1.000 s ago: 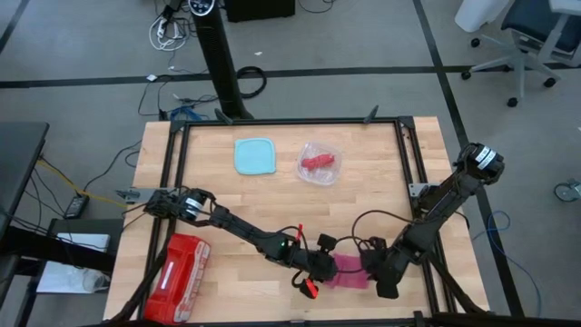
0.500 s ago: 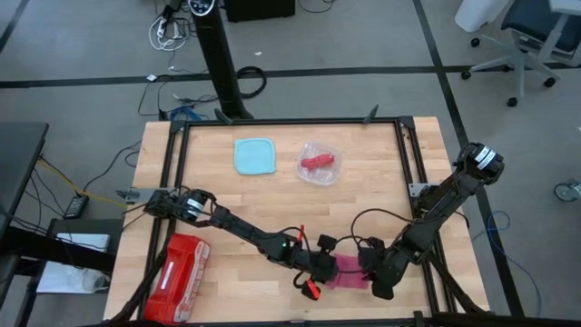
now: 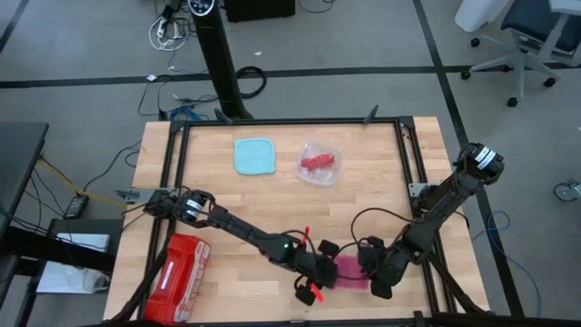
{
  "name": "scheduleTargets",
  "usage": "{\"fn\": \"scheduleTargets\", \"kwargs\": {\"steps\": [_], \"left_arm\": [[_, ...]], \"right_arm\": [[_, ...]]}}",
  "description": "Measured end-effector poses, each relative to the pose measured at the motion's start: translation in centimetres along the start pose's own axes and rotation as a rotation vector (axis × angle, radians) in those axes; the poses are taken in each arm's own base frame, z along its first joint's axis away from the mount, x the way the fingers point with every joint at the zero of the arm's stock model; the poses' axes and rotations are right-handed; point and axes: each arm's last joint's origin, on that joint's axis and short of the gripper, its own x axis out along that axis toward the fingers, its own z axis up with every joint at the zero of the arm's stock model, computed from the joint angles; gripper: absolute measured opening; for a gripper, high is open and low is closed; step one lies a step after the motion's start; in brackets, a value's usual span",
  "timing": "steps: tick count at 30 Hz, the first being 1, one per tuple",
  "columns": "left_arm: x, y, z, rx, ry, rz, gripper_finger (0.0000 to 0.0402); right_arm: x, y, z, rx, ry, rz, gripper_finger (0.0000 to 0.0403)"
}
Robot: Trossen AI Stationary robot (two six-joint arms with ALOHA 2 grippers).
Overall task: Roll bandage
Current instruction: Roll the pink bandage
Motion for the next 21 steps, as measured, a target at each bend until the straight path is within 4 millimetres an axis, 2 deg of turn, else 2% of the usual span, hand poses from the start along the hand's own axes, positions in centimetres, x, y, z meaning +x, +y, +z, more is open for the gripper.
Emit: {"fn": "scheduleTargets", "kwargs": {"steps": [13, 17, 21], "left_arm": [[-0.1, 0.6, 0.3, -0.066, -0.030, 0.039, 0.0080], [-0.1, 1.0, 0.1, -0.152, -0.011, 0.038, 0.0080], [-0.4, 1.7, -0.1, -0.225, 0.023, -0.035, 0.0080]], "right_arm": [[0.2, -0.9, 0.8, -0.074, 0.011, -0.032, 0.0093], [0.2, -0.9, 0.8, -0.084, 0.018, -0.031, 0.0092], [0.2, -1.0, 0.7, -0.090, 0.030, -0.039, 0.0090]]}}
